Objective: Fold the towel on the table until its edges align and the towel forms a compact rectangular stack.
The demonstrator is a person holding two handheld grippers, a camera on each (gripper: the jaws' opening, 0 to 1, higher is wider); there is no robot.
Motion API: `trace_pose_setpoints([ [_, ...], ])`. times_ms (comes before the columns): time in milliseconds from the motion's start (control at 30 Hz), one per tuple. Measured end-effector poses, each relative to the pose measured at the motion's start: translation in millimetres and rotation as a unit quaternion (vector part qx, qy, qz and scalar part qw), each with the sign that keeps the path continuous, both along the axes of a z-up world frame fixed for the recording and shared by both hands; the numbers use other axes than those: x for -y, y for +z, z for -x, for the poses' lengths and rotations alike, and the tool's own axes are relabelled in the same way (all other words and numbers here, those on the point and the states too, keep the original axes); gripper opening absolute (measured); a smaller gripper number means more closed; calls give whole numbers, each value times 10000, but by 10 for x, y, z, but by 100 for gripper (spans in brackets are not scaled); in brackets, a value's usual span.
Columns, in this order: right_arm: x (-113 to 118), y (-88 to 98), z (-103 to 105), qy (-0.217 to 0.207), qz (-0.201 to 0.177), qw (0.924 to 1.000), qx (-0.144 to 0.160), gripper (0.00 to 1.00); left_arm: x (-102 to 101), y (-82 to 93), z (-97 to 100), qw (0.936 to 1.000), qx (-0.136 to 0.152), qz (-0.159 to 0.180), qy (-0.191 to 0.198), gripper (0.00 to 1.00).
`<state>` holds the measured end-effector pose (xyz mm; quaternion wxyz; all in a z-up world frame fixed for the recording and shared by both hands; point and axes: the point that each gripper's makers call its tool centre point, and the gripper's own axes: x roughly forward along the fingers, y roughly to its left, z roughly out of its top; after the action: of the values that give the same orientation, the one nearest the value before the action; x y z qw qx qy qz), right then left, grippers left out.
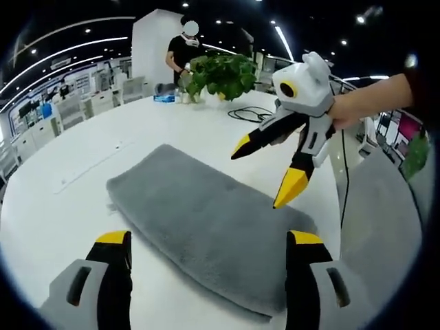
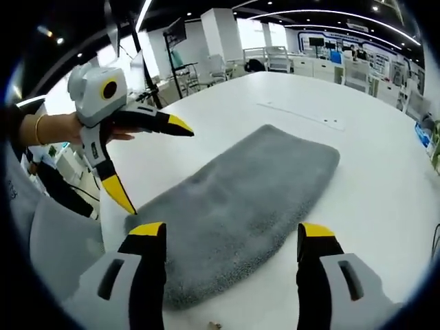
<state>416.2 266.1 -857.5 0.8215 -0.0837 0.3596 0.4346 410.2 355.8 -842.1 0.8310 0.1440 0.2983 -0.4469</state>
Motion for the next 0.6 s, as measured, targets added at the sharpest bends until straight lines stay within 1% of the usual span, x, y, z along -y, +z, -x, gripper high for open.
trace_pose_setpoints([
  [167,-23,-30,106,161,77,9998,-21,78,38,-26,118,9989,64,-279,-384,95],
  [233,-23,-39,140,245,123,9996,-18,77,39,-61,169,9980,44,-402,-477,95],
  [367,-44,-48,234,445,227,9988,0,77,61,-107,268,9969,-12,-467,-634,95],
  [433,-59,-53,287,556,274,9981,7,76,72,-132,325,9958,-11,-545,-740,94],
  [500,-66,-76,346,682,365,9970,-4,76,67,-179,390,9941,-76,-677,-849,92],
  [600,-62,-112,407,818,481,9955,-12,73,82,-229,473,9919,-72,-791,-991,91],
])
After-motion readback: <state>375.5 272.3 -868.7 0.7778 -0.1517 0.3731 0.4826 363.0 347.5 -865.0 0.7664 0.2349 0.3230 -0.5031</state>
